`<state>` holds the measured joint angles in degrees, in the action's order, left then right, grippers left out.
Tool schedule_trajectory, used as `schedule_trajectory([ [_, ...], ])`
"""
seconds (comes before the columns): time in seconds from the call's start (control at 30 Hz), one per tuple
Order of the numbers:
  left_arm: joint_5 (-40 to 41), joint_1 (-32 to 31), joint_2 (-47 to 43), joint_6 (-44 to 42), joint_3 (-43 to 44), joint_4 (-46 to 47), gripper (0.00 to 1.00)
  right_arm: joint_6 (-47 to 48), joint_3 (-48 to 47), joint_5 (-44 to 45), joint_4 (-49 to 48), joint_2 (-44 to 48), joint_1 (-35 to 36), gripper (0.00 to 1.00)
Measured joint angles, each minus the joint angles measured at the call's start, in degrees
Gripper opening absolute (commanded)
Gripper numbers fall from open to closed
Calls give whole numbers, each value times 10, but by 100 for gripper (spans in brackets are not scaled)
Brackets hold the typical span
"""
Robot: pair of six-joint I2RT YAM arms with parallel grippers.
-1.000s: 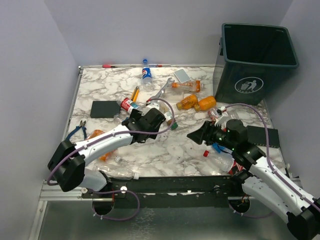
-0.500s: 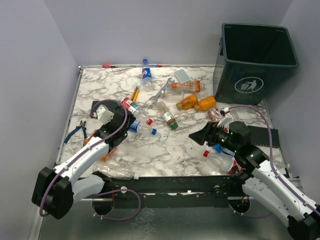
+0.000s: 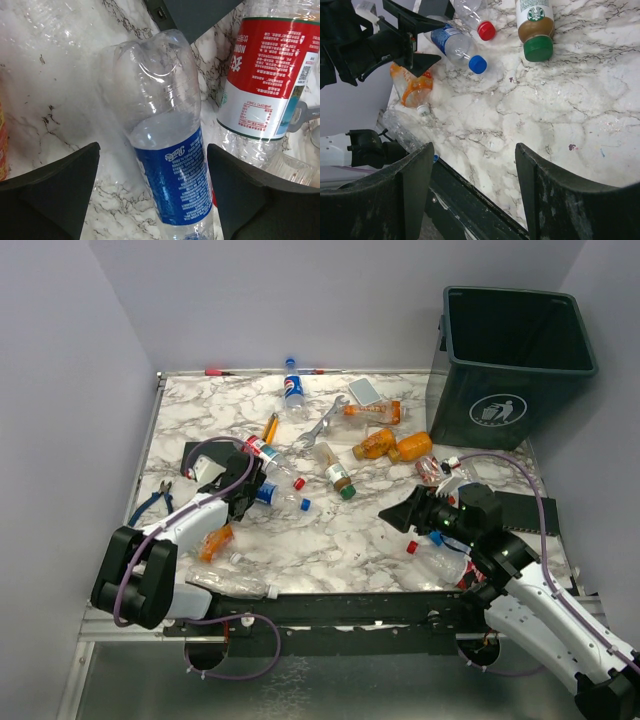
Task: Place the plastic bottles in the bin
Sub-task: Pick up the plastic bottle at the center of the board.
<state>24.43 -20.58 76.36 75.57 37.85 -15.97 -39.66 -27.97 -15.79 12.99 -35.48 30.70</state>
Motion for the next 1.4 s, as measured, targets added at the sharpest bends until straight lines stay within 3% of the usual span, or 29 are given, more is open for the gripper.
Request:
schedule_trajectory([
  [0.2, -11, 10, 27, 0, 0, 21, 74, -4, 0, 0, 3, 0, 0, 69],
  [0.47, -28, 14, 25, -8, -14, 59, 34, -8, 0, -13, -3, -15, 0, 70],
  [0.57, -37, 14, -11, -14, -31, 60, 24, -5, -7, -36, -11, -39, 5, 73],
  [0.73, -73, 12, -141, -26, -41, 51, 19, 17, -55, -42, -20, -104, 87, 75],
  [0.9, -94, -13, -257, -23, -28, 42, 18, 33, -90, -7, -91, -173, 194, 75],
  [1.1, -98, -58, -309, -9, -11, 33, 18, 30, -99, 30, -186, -222, 217, 77],
  [1.4, -102, -73, -319, -6, -11, 24, 18, 28, -184, 51, -207, -325, 226, 72],
])
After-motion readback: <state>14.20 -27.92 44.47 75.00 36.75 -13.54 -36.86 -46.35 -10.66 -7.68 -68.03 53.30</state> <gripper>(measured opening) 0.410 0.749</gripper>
